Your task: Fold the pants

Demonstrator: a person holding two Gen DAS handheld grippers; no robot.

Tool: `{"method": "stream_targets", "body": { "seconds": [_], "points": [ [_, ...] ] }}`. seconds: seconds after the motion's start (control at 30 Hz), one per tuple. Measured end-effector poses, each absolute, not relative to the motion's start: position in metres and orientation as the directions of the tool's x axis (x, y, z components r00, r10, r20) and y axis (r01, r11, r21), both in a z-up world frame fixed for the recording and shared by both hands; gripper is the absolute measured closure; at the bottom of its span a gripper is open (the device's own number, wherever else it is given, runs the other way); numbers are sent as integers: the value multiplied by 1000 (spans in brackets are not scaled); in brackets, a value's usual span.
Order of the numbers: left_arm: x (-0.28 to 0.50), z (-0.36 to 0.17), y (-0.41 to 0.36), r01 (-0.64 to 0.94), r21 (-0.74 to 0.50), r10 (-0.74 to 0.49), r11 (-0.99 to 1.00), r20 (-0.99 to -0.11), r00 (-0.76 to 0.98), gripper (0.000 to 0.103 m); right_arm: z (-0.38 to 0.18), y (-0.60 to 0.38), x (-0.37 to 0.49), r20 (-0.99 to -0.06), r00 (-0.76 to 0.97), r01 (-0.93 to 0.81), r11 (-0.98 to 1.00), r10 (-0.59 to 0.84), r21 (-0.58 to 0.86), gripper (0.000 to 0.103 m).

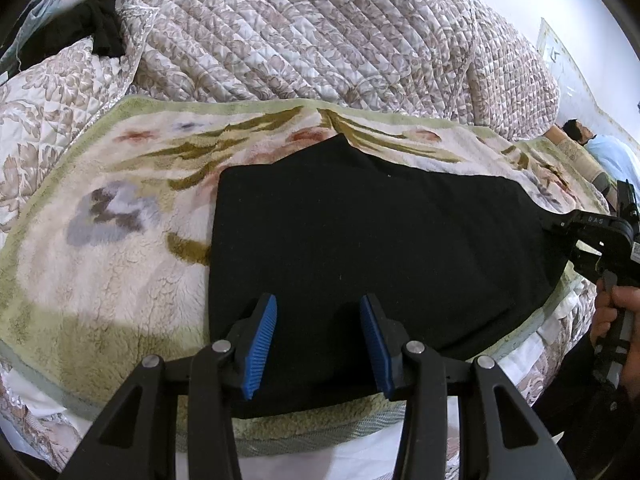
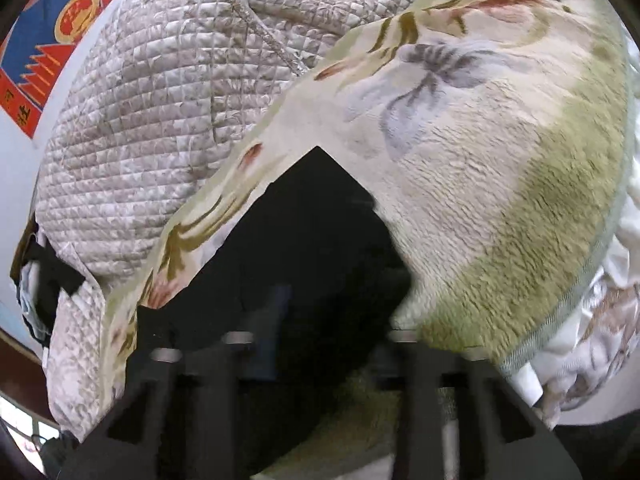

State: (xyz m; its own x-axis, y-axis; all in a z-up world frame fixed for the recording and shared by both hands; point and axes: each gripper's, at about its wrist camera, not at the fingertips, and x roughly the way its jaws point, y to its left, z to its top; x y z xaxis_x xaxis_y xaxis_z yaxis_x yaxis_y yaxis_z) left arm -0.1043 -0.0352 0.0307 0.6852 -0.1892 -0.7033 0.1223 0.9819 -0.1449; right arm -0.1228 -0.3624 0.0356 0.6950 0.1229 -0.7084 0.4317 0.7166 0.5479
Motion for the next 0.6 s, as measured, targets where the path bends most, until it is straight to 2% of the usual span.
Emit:
{"method": "stream_targets", "body": {
  "seconds": [0.2, 0.4, 0.6],
  "points": [
    [-99, 47, -10, 64, -183, -172, 981, -673, 719, 57, 82, -338, -111, -629, 756, 267, 794, 179, 546, 82],
    [-101, 62, 33, -54, -222, -105, 973, -647, 756, 57, 126, -268, -88, -556, 764, 21, 847, 329, 530, 82],
    [-113, 77, 73, -144, -262, -47, 954, -608, 793, 57, 130, -179, -68, -555, 664, -209, 837, 501, 507, 82]
  ]
}}
